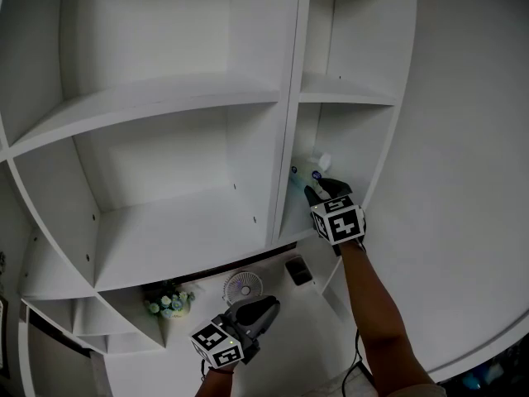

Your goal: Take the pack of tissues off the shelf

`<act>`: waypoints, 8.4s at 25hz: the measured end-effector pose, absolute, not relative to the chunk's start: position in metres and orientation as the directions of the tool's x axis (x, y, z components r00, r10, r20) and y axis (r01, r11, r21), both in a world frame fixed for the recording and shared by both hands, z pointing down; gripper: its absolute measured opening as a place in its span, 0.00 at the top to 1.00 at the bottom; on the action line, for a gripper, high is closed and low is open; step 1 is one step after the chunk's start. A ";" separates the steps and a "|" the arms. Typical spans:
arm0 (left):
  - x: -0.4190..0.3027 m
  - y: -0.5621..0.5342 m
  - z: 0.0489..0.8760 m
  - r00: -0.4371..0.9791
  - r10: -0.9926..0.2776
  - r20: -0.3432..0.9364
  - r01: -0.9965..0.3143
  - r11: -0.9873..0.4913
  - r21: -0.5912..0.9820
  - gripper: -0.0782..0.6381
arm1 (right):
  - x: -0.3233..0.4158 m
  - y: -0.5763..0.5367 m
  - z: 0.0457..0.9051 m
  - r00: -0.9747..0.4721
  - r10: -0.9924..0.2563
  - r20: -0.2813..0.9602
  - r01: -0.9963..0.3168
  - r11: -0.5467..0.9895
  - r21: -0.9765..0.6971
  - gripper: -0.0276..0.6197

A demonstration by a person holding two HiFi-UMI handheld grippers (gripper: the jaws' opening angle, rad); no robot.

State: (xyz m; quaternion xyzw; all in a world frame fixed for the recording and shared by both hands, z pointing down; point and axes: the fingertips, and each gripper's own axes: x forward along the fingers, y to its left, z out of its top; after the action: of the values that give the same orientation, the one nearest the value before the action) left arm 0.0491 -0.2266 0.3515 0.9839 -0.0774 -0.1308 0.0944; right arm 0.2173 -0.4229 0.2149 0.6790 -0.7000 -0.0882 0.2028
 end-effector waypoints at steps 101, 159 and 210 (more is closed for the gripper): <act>0.141 -0.159 0.396 0.976 -0.202 -0.081 -0.177 -0.954 0.242 0.80 | 0.232 -0.177 0.323 -0.277 -0.956 -0.097 -0.961 0.274 0.045 0.93; 0.101 -0.182 0.624 0.916 -0.320 0.240 -0.400 -0.736 0.546 0.80 | 0.152 -0.214 0.688 -0.373 -0.813 0.446 -0.912 0.409 -0.017 0.93; 0.066 -0.124 0.573 0.939 -0.293 0.178 -0.343 -0.804 0.485 0.80 | 0.130 -0.123 0.610 -0.535 -0.750 0.390 -0.841 0.516 -0.160 0.93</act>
State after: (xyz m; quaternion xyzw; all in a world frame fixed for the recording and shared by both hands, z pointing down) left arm 0.0657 -0.1238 0.5731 0.9486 -0.1674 0.0473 0.2642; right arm 0.1296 -0.1231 0.6100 0.4625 -0.8599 0.1668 0.1369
